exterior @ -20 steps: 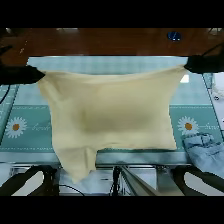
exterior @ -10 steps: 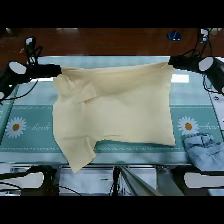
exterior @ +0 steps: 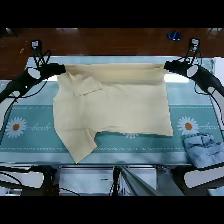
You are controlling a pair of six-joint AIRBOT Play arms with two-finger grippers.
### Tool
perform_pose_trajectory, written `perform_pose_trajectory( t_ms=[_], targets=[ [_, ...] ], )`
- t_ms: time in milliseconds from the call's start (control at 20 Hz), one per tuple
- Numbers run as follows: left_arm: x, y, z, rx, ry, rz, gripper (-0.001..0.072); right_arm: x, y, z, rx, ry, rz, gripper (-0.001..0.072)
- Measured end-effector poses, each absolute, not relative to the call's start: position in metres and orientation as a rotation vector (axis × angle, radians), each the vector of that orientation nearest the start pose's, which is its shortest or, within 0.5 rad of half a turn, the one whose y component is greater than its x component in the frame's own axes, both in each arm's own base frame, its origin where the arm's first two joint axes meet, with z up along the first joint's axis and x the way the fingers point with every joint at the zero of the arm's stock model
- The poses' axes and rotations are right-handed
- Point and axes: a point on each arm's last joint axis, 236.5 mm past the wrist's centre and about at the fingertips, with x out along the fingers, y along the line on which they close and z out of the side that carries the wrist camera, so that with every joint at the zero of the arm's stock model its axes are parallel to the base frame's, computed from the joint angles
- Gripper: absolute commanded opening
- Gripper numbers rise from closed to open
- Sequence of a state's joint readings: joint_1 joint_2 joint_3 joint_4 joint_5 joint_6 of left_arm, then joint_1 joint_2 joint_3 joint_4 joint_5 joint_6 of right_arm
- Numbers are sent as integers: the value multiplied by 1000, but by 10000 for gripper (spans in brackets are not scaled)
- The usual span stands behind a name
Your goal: Fold the shirts.
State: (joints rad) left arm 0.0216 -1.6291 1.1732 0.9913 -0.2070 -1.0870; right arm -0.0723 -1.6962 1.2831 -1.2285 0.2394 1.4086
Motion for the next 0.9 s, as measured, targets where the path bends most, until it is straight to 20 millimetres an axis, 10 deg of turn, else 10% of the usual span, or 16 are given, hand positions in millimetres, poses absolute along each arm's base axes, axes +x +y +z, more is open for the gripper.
perform_pose_trajectory(
  t_ms=[300,600,900],
  targets=[
    [542,-21,-25,-145,750,-134,27,560,-20,-8,236,745,-11,20],
    [478,-50,-53,-203,1044,-301,27,501,-5,-42,248,1042,54,21],
    [460,-24,-66,-245,1132,-279,27,471,-1,-67,239,1198,76,21]
  ],
)
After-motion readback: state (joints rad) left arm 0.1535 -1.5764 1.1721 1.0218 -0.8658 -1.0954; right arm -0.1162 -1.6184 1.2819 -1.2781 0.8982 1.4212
